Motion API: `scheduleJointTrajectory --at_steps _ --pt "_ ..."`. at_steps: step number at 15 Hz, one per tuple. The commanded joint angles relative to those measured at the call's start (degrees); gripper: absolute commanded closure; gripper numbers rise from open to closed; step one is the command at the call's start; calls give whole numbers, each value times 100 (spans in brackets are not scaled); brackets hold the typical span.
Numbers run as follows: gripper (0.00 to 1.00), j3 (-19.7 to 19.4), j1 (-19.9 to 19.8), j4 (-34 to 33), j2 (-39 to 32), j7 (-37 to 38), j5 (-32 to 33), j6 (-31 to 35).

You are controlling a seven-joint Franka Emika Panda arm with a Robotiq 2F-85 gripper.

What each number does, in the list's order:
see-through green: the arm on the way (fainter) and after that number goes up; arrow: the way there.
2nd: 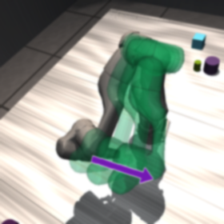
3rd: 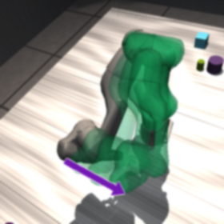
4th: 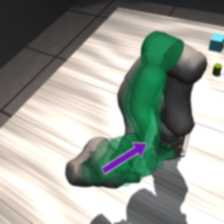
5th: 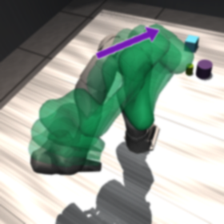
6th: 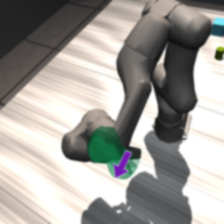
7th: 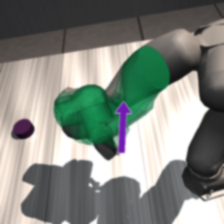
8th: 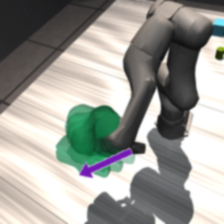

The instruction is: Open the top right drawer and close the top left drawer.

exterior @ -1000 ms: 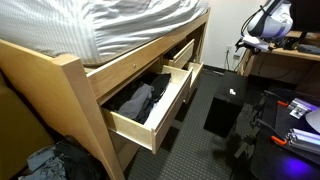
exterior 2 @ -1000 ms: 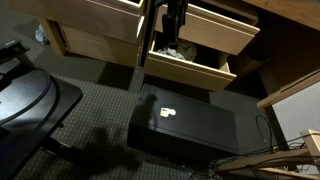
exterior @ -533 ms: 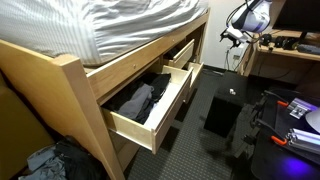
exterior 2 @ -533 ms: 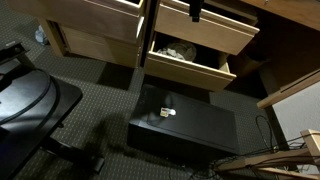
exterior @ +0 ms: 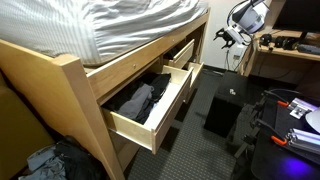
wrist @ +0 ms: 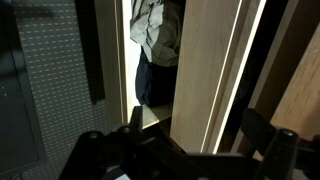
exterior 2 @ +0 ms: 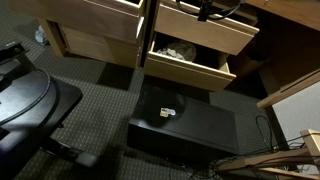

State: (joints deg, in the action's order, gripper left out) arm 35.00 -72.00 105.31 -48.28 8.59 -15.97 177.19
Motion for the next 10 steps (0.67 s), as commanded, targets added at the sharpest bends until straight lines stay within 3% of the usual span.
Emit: scheduleJointTrajectory --at_steps 1,2,4,7,8,10 --pt "0 -88 87 6 18 -182 -227 87" --pt "0 -304 615 -279 -34 117 -285 53" --pt "0 96 566 -722 -507 -322 -106 -284" --pt "0 -41 1251 -1443 -841 -702 83 -746" --pt "0 -460 1899 -1834 -801 -508 106 -983" --pt "0 -768 2509 -2529 -1030 -538 72 -1417"
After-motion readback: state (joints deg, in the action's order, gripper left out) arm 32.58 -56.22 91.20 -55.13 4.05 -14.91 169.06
